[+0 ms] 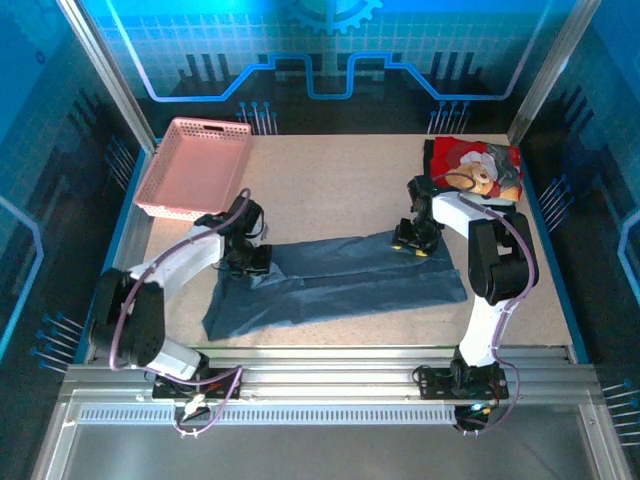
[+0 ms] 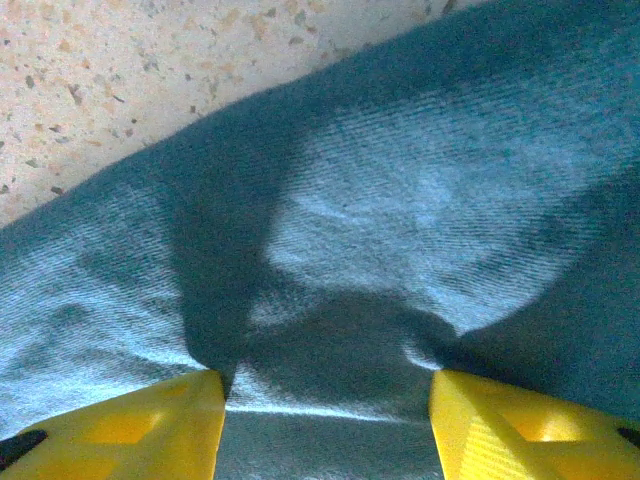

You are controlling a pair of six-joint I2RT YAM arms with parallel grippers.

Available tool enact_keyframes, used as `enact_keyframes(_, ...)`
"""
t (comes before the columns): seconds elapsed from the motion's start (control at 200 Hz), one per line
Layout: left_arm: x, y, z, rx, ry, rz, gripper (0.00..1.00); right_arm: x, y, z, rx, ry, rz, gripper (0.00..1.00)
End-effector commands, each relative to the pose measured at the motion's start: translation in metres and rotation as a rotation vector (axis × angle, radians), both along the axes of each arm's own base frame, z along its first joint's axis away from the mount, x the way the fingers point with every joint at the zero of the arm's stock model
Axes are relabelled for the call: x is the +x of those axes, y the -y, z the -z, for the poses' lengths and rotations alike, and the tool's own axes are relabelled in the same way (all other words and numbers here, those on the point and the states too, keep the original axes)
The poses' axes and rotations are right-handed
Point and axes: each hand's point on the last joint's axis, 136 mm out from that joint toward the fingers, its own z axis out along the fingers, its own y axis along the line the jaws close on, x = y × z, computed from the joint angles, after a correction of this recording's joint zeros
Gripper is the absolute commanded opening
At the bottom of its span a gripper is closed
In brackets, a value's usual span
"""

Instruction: Fold and stack the t-shirts

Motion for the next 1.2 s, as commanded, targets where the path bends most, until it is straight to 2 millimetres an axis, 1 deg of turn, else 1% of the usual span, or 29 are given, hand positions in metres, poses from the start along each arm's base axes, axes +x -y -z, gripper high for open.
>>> enact_keyframes(0.0,-0.036,0.016,0.003,-0.054,-0.056,0.038,0.04,-0.013,0.008,0.007,-0.022,-0.055,0.013,0.58)
enact_keyframes(0.105,-0.055,0.038,0.006,-0.121,-0.064,0.069,0.07,-0.013,0.007,0.008,-0.022,-0.059,0.009,0.58)
enact_keyframes(0.13,-0.06,0.043,0.006,-0.134,-0.069,0.081,0.09,-0.013,0.007,0.008,-0.022,-0.061,0.01,0.58)
enact_keyframes(0.22,-0.079,0.051,0.009,-0.154,-0.107,0.1,0.24,-0.015,0.006,0.01,-0.015,-0.068,0.008,0.58)
enact_keyframes(0.3,-0.088,0.049,0.005,-0.171,-0.1,0.074,0.41,-0.015,0.005,0.009,-0.013,-0.067,0.005,0.58)
enact_keyframes(0.39,-0.087,0.045,-0.016,-0.194,-0.024,0.035,0.51,-0.016,0.005,0.009,-0.01,-0.068,0.004,0.58)
enact_keyframes(0.43,-0.083,0.039,-0.026,-0.187,0.023,0.002,0.57,-0.017,0.004,0.009,-0.008,-0.068,0.001,0.58)
enact_keyframes(0.5,-0.07,0.025,-0.043,-0.174,0.103,-0.086,0.7,-0.017,0.003,0.008,-0.005,-0.067,-0.001,0.58)
enact_keyframes(0.535,-0.062,0.017,-0.051,-0.177,0.133,-0.145,0.73,-0.016,0.001,0.007,-0.003,-0.064,-0.005,0.58)
enact_keyframes(0.595,-0.048,0.005,-0.058,-0.182,0.156,-0.247,0.77,-0.015,0.001,0.005,-0.002,-0.059,-0.007,0.58)
enact_keyframes(0.635,-0.038,0.0,-0.061,-0.198,0.16,-0.293,0.78,-0.015,0.001,0.005,-0.002,-0.057,-0.008,0.58)
enact_keyframes(0.7,-0.024,-0.007,-0.058,-0.173,0.138,-0.338,0.78,-0.014,0.0,0.004,0.0,-0.057,-0.013,0.58)
enact_keyframes(0.76,-0.013,-0.011,-0.047,-0.115,0.088,-0.335,0.77,-0.014,-0.001,0.004,0.002,-0.056,-0.019,0.58)
enact_keyframes(0.81,-0.005,-0.011,-0.039,-0.064,0.048,-0.304,0.75,-0.015,-0.003,0.003,0.002,-0.056,-0.027,0.59)
enact_keyframes(0.88,0.003,-0.007,-0.03,-0.022,-0.018,-0.259,0.69,-0.017,-0.003,0.003,0.0,-0.056,-0.035,0.59)
enact_keyframes(0.92,0.005,-0.005,-0.024,-0.002,-0.057,-0.242,0.62,-0.018,-0.003,0.002,0.0,-0.055,-0.038,0.59)
enact_keyframes(0.965,0.005,-0.004,-0.019,0.02,-0.093,-0.222,0.57,-0.019,-0.003,0.002,-0.002,-0.055,-0.043,0.59)
enact_keyframes(1.096,-0.003,0.001,-0.004,0.08,-0.182,-0.171,0.51,-0.022,-0.001,0.002,-0.006,-0.052,-0.045,0.59)
enact_keyframes(1.196,-0.01,0.004,0.008,0.126,-0.227,-0.158,0.49,-0.022,-0.002,0.002,0.0,-0.048,-0.048,0.59)
